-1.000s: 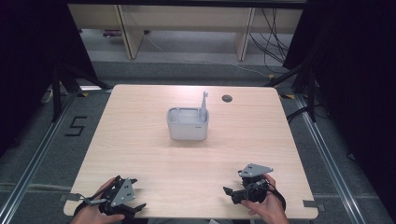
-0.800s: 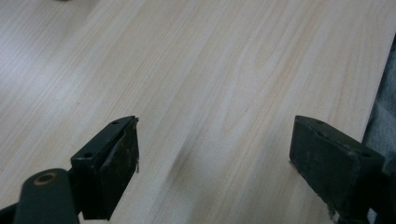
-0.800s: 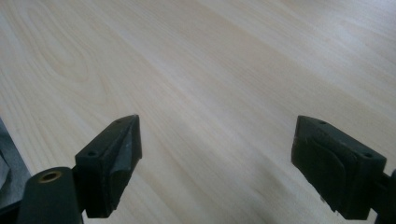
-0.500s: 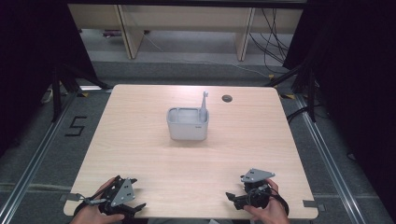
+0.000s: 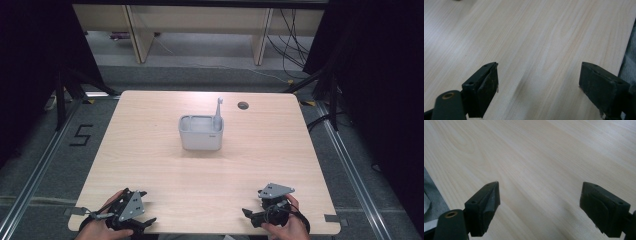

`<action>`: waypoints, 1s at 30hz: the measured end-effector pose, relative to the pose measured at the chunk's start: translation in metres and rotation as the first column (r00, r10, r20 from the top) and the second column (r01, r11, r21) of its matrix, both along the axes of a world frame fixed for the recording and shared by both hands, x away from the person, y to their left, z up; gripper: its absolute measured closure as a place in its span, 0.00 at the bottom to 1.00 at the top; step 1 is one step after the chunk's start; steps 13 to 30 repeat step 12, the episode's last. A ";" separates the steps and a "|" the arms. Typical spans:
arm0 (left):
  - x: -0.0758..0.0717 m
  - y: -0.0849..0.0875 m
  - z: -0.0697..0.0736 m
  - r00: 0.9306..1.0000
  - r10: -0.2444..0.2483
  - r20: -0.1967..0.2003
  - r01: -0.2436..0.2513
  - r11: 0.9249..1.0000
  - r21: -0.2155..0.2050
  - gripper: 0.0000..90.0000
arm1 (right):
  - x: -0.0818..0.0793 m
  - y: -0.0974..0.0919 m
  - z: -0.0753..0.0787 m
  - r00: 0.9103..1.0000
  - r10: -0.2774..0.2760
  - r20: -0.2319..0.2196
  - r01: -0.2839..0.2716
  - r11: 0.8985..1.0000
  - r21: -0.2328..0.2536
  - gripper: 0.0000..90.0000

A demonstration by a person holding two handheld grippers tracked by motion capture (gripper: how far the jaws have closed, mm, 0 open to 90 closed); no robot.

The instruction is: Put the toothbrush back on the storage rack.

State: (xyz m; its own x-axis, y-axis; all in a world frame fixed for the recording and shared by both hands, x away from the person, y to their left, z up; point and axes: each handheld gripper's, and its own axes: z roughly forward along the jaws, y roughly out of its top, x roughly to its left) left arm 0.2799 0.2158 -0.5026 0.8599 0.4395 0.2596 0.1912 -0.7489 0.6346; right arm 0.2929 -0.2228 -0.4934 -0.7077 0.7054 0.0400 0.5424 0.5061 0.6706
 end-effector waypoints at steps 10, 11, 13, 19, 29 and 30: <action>0.000 -0.001 -0.001 1.000 0.005 -0.003 -0.005 1.000 -0.013 0.17 | 0.001 0.001 -0.001 1.000 0.005 0.008 -0.005 1.000 0.000 0.19; 0.000 -0.001 -0.001 1.000 0.006 -0.004 -0.006 1.000 -0.018 0.17 | -0.001 0.002 -0.002 1.000 -0.007 -0.007 0.007 1.000 0.011 0.20; 0.000 -0.001 -0.001 1.000 0.006 -0.004 -0.006 1.000 -0.018 0.17 | 0.001 0.001 -0.001 1.000 0.006 -0.002 -0.006 1.000 0.002 0.20; 0.000 -0.001 -0.001 1.000 0.006 -0.004 -0.006 1.000 -0.018 0.17 | 0.001 0.001 -0.001 1.000 0.006 -0.002 -0.006 1.000 0.002 0.20; 0.000 -0.001 -0.001 1.000 0.006 -0.004 -0.006 1.000 -0.018 0.17 | 0.001 0.001 -0.001 1.000 0.006 -0.002 -0.006 1.000 0.002 0.20; 0.000 -0.001 -0.001 1.000 0.006 -0.004 -0.006 1.000 -0.018 0.17 | 0.001 0.001 -0.001 1.000 0.006 -0.002 -0.006 1.000 0.002 0.20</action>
